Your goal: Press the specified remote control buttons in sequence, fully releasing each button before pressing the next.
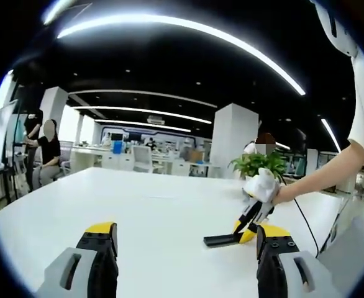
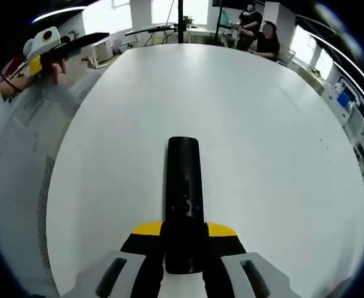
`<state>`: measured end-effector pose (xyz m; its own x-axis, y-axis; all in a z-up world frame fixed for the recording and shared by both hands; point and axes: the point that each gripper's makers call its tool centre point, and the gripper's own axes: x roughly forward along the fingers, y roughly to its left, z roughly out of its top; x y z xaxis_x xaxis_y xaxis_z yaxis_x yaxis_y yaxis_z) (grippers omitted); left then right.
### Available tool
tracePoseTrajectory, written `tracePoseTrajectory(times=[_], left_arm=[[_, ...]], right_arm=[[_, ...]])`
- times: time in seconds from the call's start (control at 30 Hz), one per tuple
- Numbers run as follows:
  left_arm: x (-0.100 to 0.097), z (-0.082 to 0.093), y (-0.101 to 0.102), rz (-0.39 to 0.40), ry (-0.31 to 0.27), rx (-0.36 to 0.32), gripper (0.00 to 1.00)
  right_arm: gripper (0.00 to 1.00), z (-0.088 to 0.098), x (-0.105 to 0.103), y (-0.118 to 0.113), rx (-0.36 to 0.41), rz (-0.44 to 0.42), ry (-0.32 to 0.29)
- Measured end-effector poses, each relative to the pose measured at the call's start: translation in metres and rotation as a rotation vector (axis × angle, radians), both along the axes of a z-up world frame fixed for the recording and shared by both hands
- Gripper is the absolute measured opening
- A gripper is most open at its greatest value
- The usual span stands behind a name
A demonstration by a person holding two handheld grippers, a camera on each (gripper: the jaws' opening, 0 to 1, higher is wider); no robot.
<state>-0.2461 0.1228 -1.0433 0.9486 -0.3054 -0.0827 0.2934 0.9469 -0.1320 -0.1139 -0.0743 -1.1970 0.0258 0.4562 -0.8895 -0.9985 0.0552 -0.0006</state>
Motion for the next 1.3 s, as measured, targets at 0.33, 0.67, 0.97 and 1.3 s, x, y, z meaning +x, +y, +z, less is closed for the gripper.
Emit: tracePoseTrajectory(times=[0.33,0.67,0.97,1.3], left_arm=[[0.000,-0.001,-0.001,-0.005,0.007,-0.008,0.95],[0.000,-0.002,-0.001,-0.005,0.014,-0.006,0.95],[0.000,-0.004,0.000,-0.005,0.024,-0.007,0.95],[0.000,-0.003,0.002,0.008,0.019,-0.016,0.97]], right_arm=[[0.20,-0.001,0.013,0.001,-0.002,-0.020,0.002],[0.20,-0.001,0.023,0.002,-0.003,-0.011,0.003],[0.21,0.000,0.029,0.002,0.017,-0.013,0.000],[0.40,0.017,0.030,0.011,0.301,-0.369,0.100]])
